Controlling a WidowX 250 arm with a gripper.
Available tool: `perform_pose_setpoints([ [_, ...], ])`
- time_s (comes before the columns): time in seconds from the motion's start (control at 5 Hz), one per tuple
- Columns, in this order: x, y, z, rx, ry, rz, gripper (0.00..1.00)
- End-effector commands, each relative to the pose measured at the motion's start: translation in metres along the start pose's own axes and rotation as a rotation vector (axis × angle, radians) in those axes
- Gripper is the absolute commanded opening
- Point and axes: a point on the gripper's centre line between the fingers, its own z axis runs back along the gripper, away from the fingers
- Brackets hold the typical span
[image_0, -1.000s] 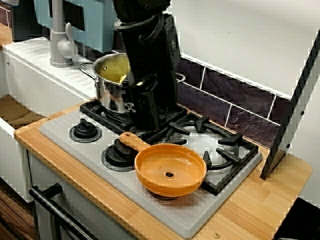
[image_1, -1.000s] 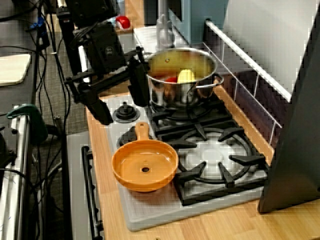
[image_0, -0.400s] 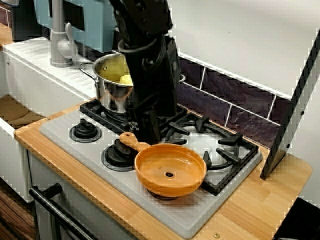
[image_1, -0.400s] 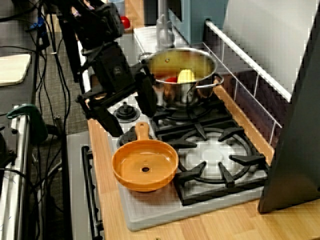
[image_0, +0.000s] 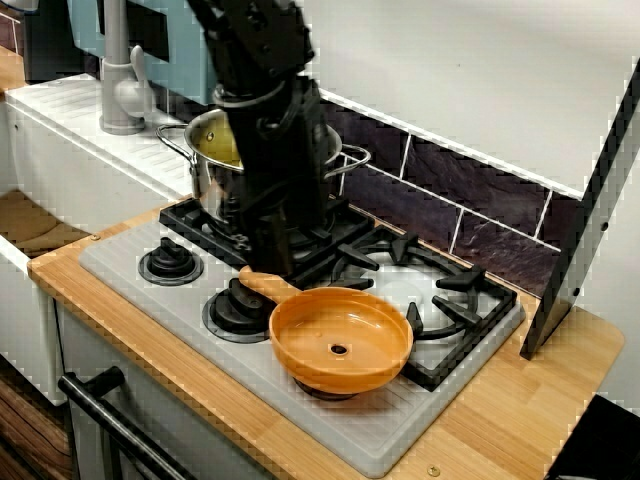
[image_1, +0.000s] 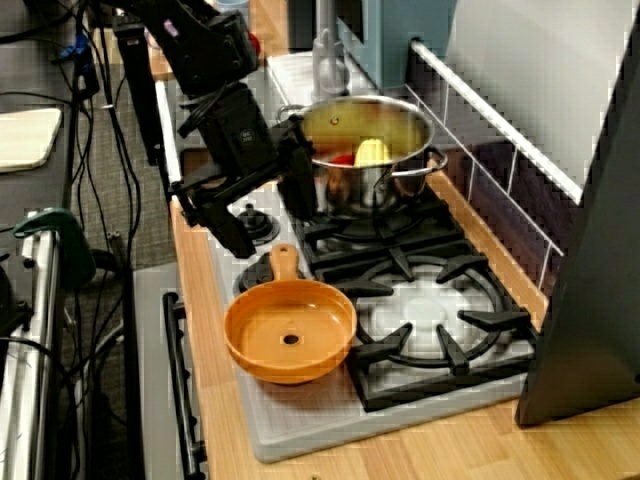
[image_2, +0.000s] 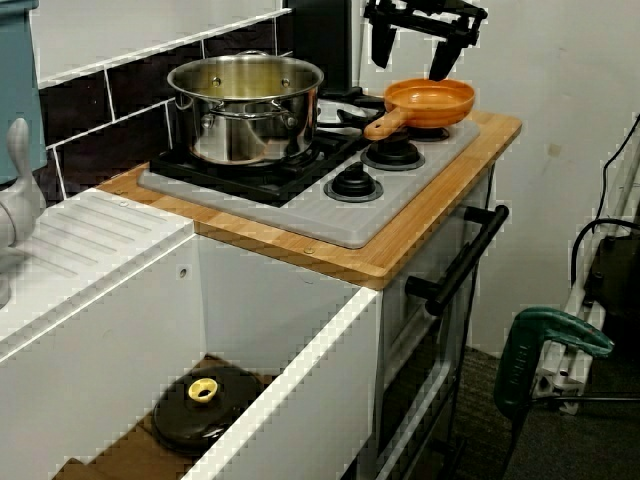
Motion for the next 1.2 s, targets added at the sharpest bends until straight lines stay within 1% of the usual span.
perform_pose_setpoints([
  [0.0,-0.023,0.02,0.02,0.02,-0.028,-0.05,1.0],
  [0.2,-0.022,0.018,0.012,0.019,-0.023,-0.068,1.0],
  [0.4,-0.021,0.02,0.002,0.02,-0.033,-0.042,1.0],
  [0.6,-0.014,0.018,-0.01,0.023,-0.028,-0.038,1.0],
  [0.8,-0.011,0.019,-0.025,0.036,0.002,-0.039,1.0],
  [1.0,-0.008,0.021,-0.03,0.03,0.021,-0.045,1.0],
])
